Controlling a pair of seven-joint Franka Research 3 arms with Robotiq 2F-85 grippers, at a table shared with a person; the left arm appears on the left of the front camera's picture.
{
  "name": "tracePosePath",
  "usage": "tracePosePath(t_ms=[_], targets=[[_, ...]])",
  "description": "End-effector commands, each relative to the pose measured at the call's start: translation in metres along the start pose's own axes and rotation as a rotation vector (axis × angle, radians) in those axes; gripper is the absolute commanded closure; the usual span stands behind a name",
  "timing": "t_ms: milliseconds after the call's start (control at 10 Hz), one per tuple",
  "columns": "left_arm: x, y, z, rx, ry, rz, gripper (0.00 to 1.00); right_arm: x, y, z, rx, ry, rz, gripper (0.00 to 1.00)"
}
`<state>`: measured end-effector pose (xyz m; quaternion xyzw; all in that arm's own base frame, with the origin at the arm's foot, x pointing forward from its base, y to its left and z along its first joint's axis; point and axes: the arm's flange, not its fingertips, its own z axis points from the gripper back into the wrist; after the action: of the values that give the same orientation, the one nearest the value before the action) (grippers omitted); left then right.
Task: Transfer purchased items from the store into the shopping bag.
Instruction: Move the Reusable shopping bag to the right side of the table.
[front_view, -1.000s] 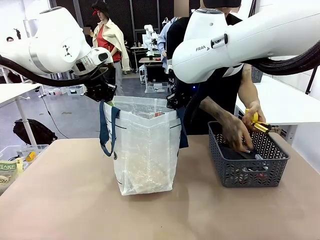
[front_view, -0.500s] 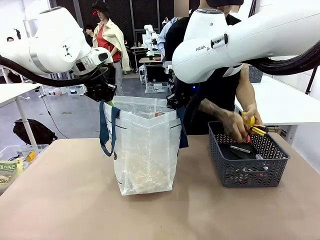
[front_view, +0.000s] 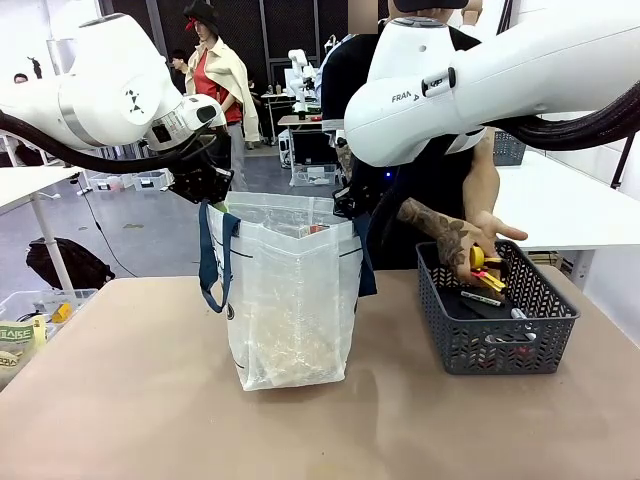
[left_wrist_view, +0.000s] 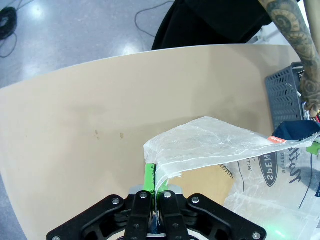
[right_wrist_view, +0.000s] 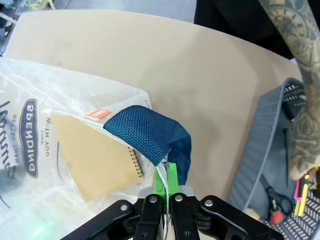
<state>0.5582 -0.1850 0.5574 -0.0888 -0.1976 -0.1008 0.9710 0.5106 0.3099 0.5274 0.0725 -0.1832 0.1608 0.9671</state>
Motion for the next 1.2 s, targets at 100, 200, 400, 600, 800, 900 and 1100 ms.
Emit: tracePosePath(t_ms=[100,200,400,600,800,900,1100], targets=[[-0.0004,0.0028,0.0048,0.004,0.0,0.008,1.0,-0.0008,-0.0027,0.0011,0.003,-0.005,-0.01,1.0],[-0.0004,0.0028,0.0048,0.004,0.0,0.008,1.0,-0.0008,-0.0027,0.0011,0.003,-0.005,-0.01,1.0],[-0.0004,0.0028,0.0048,0.004,0.0,0.008,1.0,-0.0008,-0.0027,0.0011,0.003,-0.005,-0.01,1.0],[-0.0004,0.0028,0.0048,0.004,0.0,0.008,1.0,-0.0008,-0.0027,0.0011,0.003,-0.005,-0.01,1.0],[-0.0004,0.0028,0.0048,0.004,0.0,0.008,1.0,-0.0008,-0.0027,0.0011,0.003,-0.005,-0.01,1.0],[-0.0004,0.0028,0.0048,0.004,0.0,0.008,1.0,-0.0008,-0.0027,0.0011,0.003,-0.005,-0.01,1.0],[-0.0004,0.0028,0.0048,0.004,0.0,0.008,1.0,-0.0008,-0.0027,0.0011,0.003,-0.005,-0.01,1.0]])
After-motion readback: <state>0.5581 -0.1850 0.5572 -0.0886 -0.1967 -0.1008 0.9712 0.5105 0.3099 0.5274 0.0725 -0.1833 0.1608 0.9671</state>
